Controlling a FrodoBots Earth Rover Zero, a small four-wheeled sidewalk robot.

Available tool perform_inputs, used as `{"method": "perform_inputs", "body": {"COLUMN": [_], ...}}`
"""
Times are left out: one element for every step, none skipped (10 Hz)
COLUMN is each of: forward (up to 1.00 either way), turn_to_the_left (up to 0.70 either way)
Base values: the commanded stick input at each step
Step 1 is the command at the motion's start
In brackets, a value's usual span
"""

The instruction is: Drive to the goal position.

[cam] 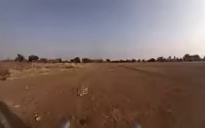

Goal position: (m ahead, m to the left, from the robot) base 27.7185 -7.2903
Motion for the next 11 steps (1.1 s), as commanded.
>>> {"method": "perform_inputs", "body": {"forward": [0.50,0.50,0.50,0.50,0.50,0.50,0.50,0.50,0.50,0.50,0.50], "turn_to_the_left": [0.00,0.00,0.00,0.00,0.00,0.00,0.00,0.00,0.00,0.00,0.00]}}
